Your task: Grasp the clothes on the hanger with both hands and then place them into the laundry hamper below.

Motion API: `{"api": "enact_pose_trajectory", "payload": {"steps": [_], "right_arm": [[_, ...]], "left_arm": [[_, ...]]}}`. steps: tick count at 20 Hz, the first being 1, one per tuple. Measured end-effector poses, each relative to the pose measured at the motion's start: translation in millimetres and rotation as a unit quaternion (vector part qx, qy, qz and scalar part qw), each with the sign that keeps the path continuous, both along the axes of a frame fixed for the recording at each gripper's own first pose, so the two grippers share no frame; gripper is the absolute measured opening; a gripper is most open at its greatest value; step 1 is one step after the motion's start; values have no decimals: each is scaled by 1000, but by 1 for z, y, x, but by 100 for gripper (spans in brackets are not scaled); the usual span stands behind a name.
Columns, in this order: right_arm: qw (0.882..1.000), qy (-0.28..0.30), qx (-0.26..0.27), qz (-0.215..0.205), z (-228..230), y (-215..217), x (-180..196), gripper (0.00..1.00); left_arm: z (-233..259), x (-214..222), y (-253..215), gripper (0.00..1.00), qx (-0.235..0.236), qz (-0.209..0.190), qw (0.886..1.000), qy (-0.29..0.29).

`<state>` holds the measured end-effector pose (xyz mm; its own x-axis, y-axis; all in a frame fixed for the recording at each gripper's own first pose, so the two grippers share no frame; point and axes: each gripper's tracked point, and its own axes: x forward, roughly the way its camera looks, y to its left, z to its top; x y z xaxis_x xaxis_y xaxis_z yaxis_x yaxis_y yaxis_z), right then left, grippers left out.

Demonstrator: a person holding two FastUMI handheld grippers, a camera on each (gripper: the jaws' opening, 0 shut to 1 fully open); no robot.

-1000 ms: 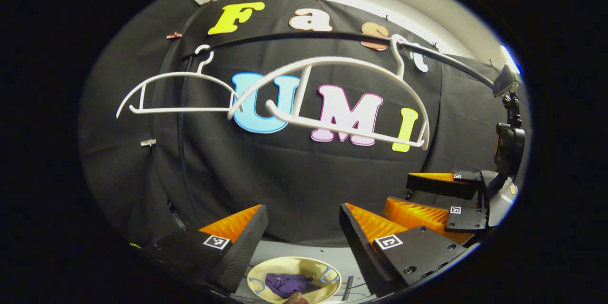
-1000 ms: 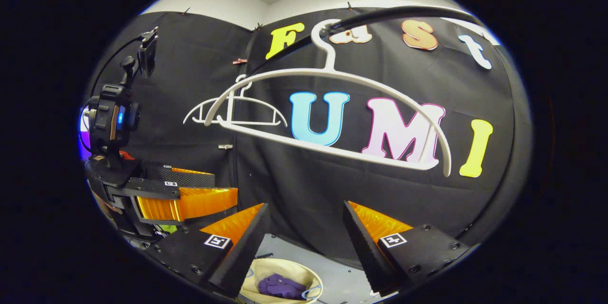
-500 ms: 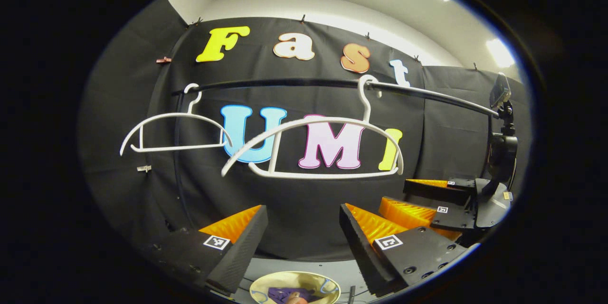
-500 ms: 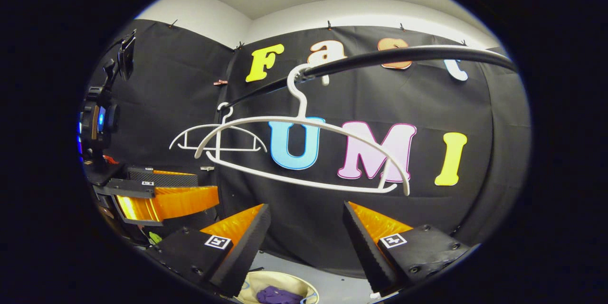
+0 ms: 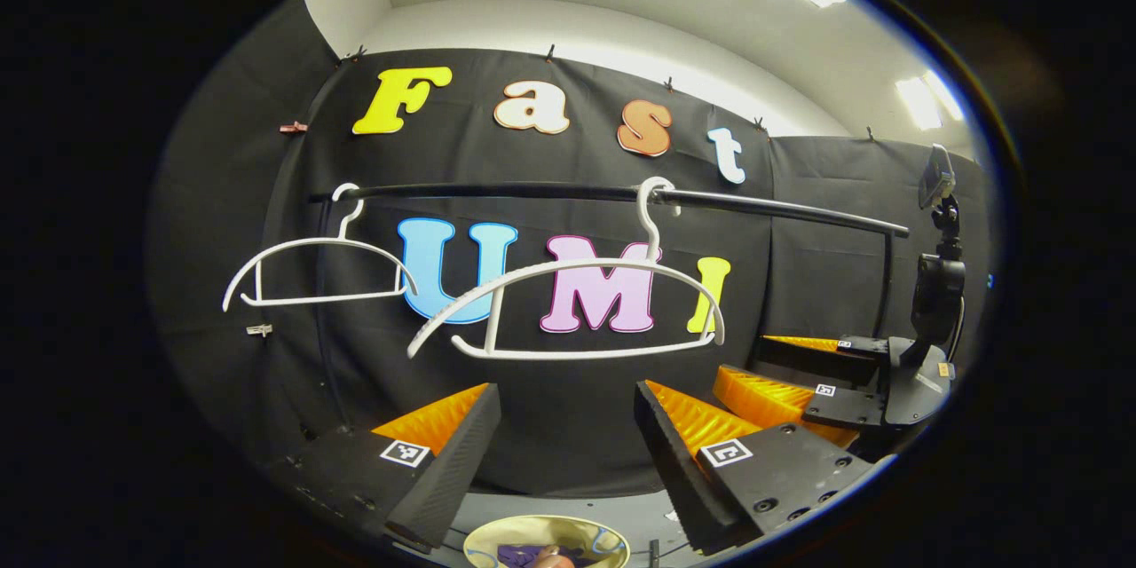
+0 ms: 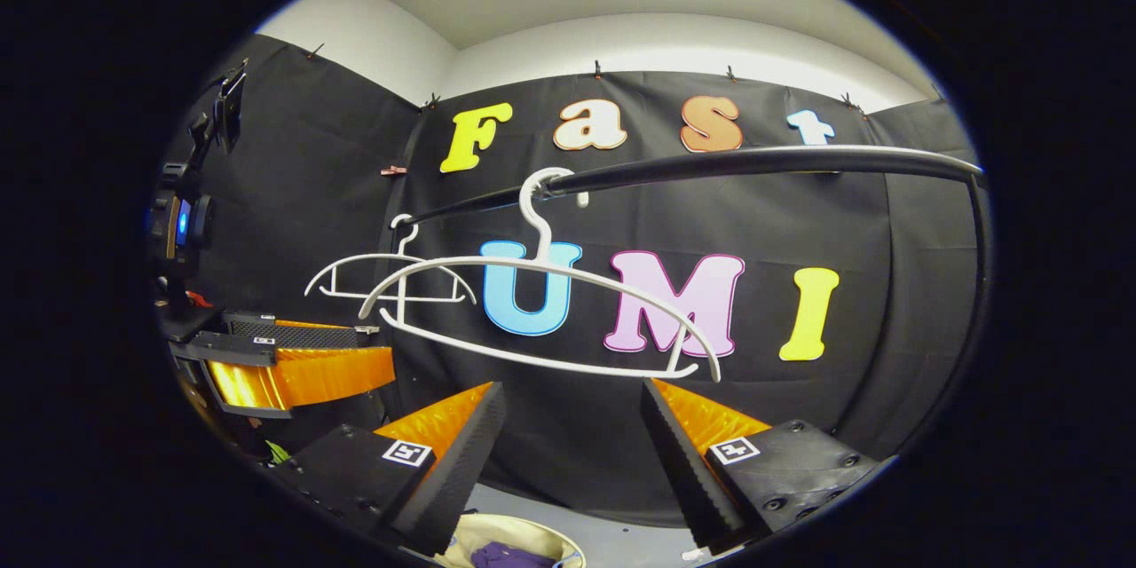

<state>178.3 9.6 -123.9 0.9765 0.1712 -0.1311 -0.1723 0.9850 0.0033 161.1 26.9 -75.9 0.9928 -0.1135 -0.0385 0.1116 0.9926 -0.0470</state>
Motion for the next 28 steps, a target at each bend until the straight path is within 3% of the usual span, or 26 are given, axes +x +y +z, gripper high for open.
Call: {"api": "enact_pose_trajectory", "payload": {"steps": [28], "right_arm": [[1000, -18, -5, -1, 19, -6, -17, 97]], "left_arm": [[13, -17, -6, 95, 14, 3, 1000, -22]]}}
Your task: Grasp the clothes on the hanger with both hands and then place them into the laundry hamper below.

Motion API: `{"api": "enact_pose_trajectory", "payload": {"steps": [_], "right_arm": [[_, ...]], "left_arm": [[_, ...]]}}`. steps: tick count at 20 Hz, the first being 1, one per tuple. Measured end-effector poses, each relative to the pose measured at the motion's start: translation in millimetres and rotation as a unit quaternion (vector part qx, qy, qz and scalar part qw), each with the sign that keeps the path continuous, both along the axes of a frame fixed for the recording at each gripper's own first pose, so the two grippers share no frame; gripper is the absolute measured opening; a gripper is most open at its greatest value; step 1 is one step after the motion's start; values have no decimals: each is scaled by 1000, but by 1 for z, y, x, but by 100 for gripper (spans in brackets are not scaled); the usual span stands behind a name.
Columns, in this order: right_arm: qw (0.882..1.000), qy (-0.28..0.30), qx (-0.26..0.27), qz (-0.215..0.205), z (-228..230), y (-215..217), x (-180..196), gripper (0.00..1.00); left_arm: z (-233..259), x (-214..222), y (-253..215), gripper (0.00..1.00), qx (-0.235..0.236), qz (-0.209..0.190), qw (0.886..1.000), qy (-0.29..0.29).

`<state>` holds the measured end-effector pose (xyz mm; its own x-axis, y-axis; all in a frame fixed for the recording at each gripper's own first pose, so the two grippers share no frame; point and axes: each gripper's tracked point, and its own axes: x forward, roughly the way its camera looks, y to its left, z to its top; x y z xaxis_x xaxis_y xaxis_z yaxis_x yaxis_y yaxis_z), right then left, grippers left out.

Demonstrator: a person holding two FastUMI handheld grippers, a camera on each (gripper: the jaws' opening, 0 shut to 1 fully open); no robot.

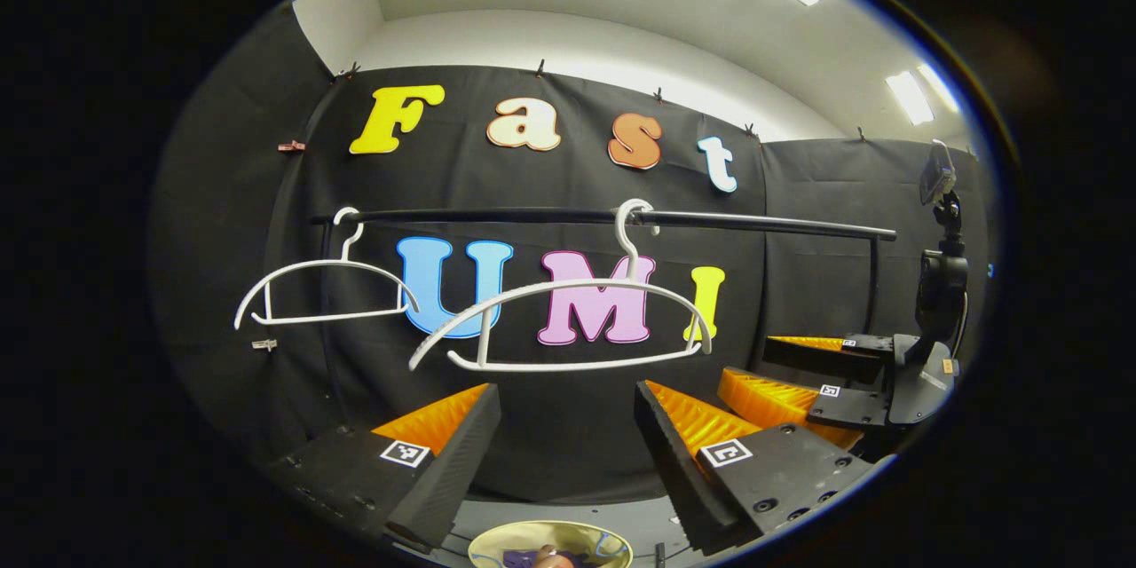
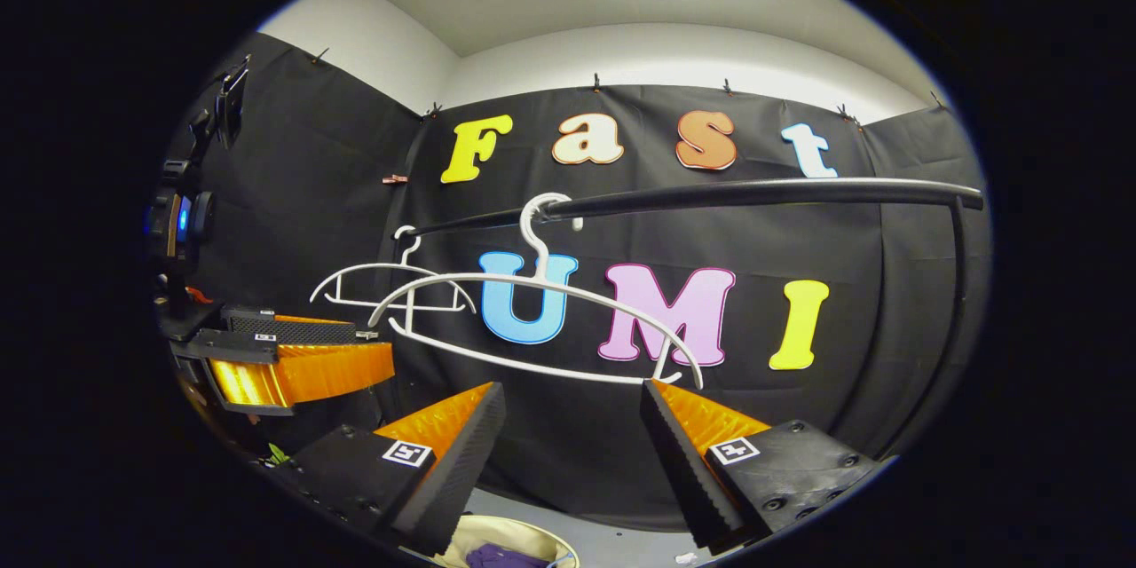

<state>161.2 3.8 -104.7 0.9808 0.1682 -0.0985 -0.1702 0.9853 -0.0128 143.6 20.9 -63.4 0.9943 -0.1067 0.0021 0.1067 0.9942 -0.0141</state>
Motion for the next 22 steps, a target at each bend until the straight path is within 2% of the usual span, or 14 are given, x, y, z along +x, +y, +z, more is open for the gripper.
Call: {"api": "enact_pose_trajectory", "payload": {"steps": [15, 17, 22], "right_arm": [[1000, -5, 4, 12, 1, 3, 6, 99], [1000, -2, 4, 15, -2, 4, 8, 96], [1000, -1, 1, 26, -2, 13, 10, 99]], "left_arm": [[2, 1, 2, 95, 2, 12, 1000, -2], [3, 7, -1, 95, -1, 15, 1000, -6], [7, 1, 10, 95, -4, 21, 1000, -7]]}}
